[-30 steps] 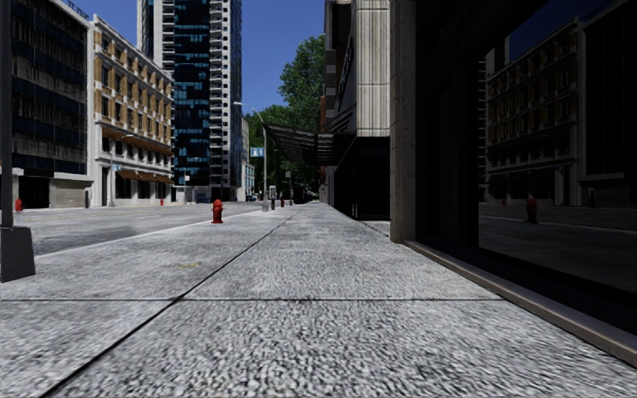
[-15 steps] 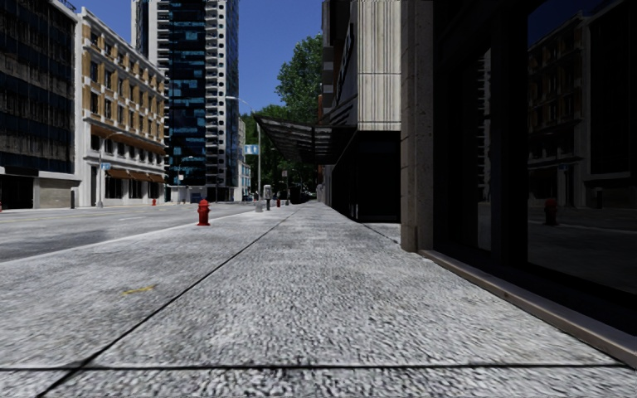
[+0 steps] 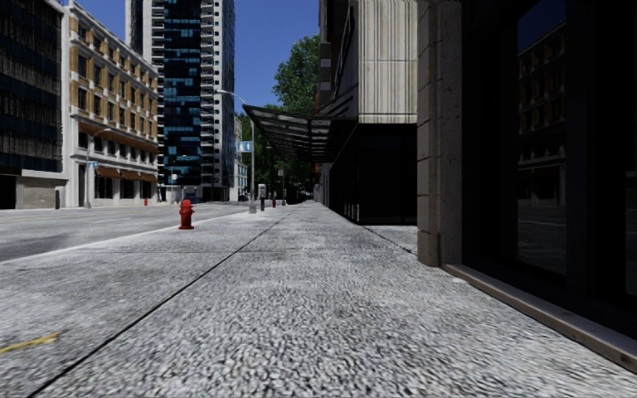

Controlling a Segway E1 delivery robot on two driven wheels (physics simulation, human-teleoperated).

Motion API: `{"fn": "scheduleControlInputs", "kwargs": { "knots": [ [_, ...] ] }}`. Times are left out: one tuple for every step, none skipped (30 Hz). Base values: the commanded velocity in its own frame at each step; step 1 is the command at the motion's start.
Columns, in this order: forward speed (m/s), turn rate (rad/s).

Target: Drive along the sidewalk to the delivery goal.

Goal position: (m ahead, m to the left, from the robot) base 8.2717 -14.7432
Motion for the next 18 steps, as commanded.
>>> {"fn": "scheduleControlInputs", "kwargs": {
  "knots": [
    [2.0,0.0],
    [2.0,0.0],
    [2.0,0.0],
    [2.0,0.0],
    [2.0,0.0],
    [2.0,0.0],
    [2.0,0.0],
    [2.0,0.0],
    [2.0,0.0],
    [2.0,0.0],
    [2.0,0.0],
    [2.0,0.0],
    [2.0,0.0],
    [2.0,0.0],
    [2.0,0.0],
    [2.0,0.0],
    [2.0,0.0],
    [2.0,0.0]
  ]
}}
